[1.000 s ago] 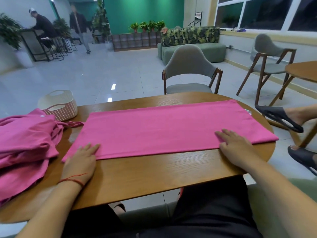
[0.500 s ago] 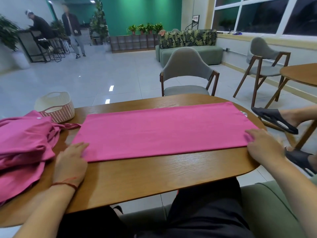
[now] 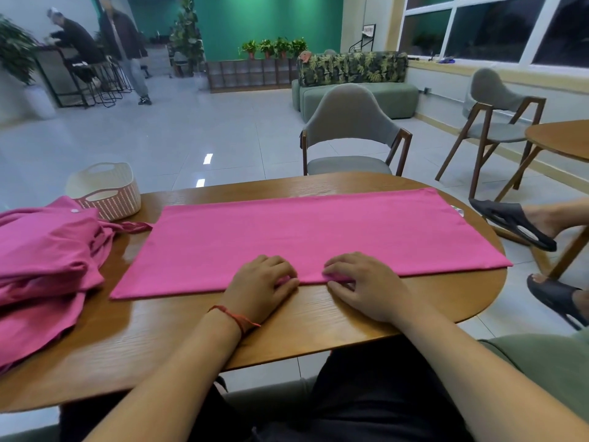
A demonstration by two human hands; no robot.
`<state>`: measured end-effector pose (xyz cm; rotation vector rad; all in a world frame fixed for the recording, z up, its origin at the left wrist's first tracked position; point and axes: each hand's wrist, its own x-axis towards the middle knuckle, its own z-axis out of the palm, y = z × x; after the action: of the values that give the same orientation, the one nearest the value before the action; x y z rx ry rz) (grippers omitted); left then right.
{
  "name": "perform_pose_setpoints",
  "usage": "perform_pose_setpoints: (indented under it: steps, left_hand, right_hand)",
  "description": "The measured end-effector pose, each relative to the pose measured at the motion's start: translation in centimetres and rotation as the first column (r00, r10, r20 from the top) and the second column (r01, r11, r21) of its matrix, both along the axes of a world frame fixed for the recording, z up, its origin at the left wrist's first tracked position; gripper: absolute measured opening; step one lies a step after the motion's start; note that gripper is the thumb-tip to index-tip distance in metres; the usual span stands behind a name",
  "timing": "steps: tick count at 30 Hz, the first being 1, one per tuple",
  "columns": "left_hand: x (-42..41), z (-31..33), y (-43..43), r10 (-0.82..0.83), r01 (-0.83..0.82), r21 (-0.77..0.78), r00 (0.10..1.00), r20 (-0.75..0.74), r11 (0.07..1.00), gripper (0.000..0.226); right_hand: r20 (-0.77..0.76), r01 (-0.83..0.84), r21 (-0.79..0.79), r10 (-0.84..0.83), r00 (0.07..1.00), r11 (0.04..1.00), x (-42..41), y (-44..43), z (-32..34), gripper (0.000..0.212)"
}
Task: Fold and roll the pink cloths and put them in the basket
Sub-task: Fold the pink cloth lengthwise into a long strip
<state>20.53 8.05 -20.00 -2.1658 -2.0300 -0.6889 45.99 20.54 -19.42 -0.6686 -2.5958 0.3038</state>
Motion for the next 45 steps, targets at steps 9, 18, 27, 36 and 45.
perform_pose_setpoints:
  steps: [9,18,27,36,45]
  left_hand:
    - [2.7,0.2,2.1,-0.017,0.017,0.015,1.0,0.006,1.0,0.035]
    - [2.8,0.1,2.3,-0.026,0.023,-0.05,0.997,-0.066,0.998,0.038]
    - [-1.3,0.4,-1.1,0.006,-0.001,-0.066,0.997,0.073,0.998,0.039]
    - [-13.1,0.7,-10.2,0.268,-0.264,-0.047,0.953,0.141,0.963,0.027]
    - [-14.2,0.5,-11.2,0.376,-0.38,0.057,0.924,0.061,0.923,0.026]
  right_hand:
    - [-0.058,0.053,0.018,-0.052,0.997,0.998,0.1,0.1,-0.4,0.025]
    - [-0.035,0.122,0.061,-0.12,0.992,0.991,0.2,0.0,-0.2,0.017]
    - [-0.008,0.24,-0.003,-0.24,0.971,0.971,2.8,0.1,0.6,0.03]
    - [-0.028,0.506,-0.059,-0.509,0.861,0.86,11.4,3.4,0.6,0.03]
    - [-0.154,0.584,-0.026,-0.581,0.799,0.811,10.8,2.9,0.0,0.019]
